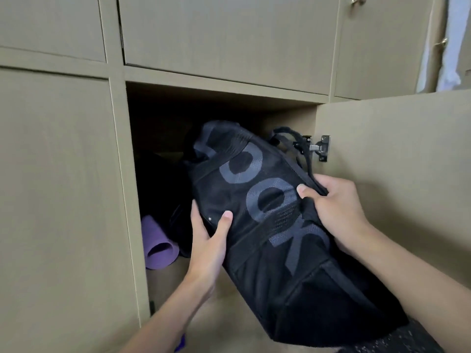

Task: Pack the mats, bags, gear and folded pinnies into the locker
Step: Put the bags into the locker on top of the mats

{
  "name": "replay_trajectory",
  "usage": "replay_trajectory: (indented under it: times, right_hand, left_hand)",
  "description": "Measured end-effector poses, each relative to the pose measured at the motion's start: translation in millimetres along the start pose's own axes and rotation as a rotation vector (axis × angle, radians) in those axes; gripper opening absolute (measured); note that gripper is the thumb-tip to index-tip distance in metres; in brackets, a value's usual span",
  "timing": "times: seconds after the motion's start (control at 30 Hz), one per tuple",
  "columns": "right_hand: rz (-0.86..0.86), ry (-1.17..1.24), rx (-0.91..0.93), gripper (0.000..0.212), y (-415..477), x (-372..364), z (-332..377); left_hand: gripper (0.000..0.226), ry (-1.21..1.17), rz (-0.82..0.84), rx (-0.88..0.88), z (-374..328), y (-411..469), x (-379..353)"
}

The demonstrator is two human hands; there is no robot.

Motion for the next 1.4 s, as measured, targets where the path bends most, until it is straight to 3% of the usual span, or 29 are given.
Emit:
replay_trajectory:
  times: [0.13, 0.43, 0.57, 0.7, 0.9, 0.97, 1.07, 1.13, 1.3, 1.4]
  right_hand:
    - [0.034, 0.030, 0.048, 0.021, 36.6, -25.0, -1.5]
    - [0.045, 0.138, 0.039, 0.014, 122.7, -79.8, -8.1]
    - [0.065, 0.125, -0.154, 0.011, 163.7, -128.0, -52.8]
    - [0.048, -0.036, -0.128, 0.012, 159.1, -150.9, -82.6]
    - [-0.007, -0.040, -0.008, 0.017, 179.8, -153.5, -44.4]
    - [0.023, -0.028, -0.025, 0.014, 200.7, -171.7, -26.0]
    - [0.274, 0.011, -0.193, 0.045, 204.6, -211.4, -26.8]
    - [0.424, -0.094, -0.250, 0.069, 186.4, -222.9, -46.3]
    - [0.573, -0.260, -0.091, 0.108, 159.7, -220.1, -84.2]
    - [0.652, -0.288, -0.092, 0.119, 155.1, -221.0, -91.5]
  left_hand:
    - [0.082, 0.068, -0.072, -0.105, -17.2, 25.2, 5.3]
    - [0.073, 0.337, -0.118, -0.135, -38.3, 113.9, 6.3]
    - [0.079, 0.309, -0.160, 0.011, 4.6, 96.8, 21.4]
    - [0.082, 0.279, -0.180, 0.116, 34.0, 74.6, 27.7]
    - [0.081, 0.317, -0.183, -0.013, 11.7, 115.1, 18.0]
    - [0.088, 0.367, -0.270, -0.049, 3.5, 144.4, 30.0]
    - [0.082, 0.414, -0.389, 0.027, 18.2, 157.8, 50.5]
    - [0.072, 0.461, -0.341, 0.055, 37.1, 144.3, 53.3]
    - [0.065, 0.516, -0.326, -0.011, 51.8, 140.6, 56.2]
    - [0.070, 0.527, -0.331, -0.043, 50.4, 133.7, 56.1]
Point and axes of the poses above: each hand's wrist, its own y-axis towards the middle knuckle, its own x-axis out of the back of the hand, z = x × y, the point moved 9 cm from there along y, towards the middle knuckle, and after that the axes turned 12 degrees about -x, right-handed, at the moved point
